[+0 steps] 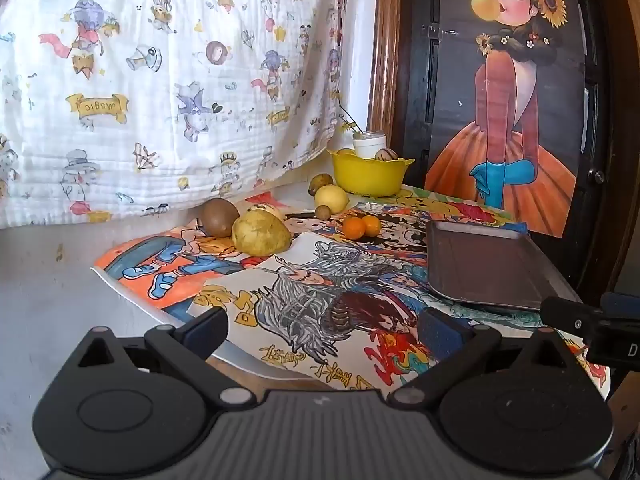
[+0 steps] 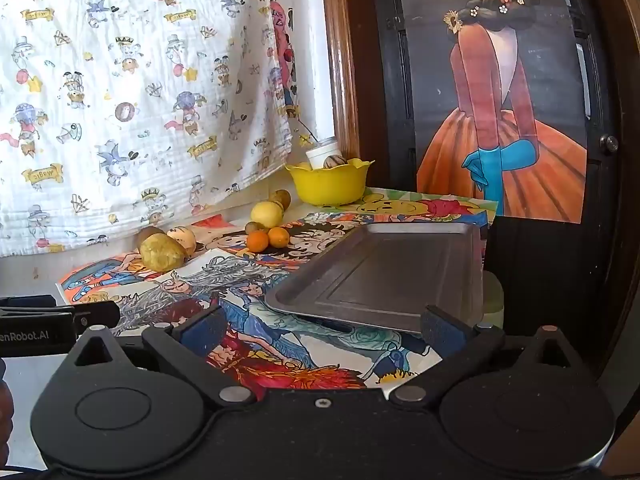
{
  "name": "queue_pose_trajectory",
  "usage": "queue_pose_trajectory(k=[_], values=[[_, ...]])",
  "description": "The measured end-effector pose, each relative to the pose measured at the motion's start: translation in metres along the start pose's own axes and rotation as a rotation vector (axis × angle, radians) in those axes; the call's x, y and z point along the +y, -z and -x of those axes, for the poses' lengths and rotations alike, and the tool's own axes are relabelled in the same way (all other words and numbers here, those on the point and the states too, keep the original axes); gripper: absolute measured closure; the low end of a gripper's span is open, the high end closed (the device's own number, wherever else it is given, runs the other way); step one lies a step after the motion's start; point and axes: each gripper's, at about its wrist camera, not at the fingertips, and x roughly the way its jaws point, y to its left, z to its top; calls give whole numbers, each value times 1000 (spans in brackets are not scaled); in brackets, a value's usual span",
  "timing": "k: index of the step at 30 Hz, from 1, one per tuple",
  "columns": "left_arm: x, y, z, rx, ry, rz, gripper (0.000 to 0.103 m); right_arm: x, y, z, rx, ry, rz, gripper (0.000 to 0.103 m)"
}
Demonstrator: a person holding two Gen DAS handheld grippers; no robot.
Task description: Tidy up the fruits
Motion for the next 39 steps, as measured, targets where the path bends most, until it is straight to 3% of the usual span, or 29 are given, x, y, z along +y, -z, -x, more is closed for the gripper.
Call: queue_pose_trajectory(k=[39], values=[[0, 0, 0, 9, 1, 4, 0, -1, 2, -1, 8, -5, 3, 0]])
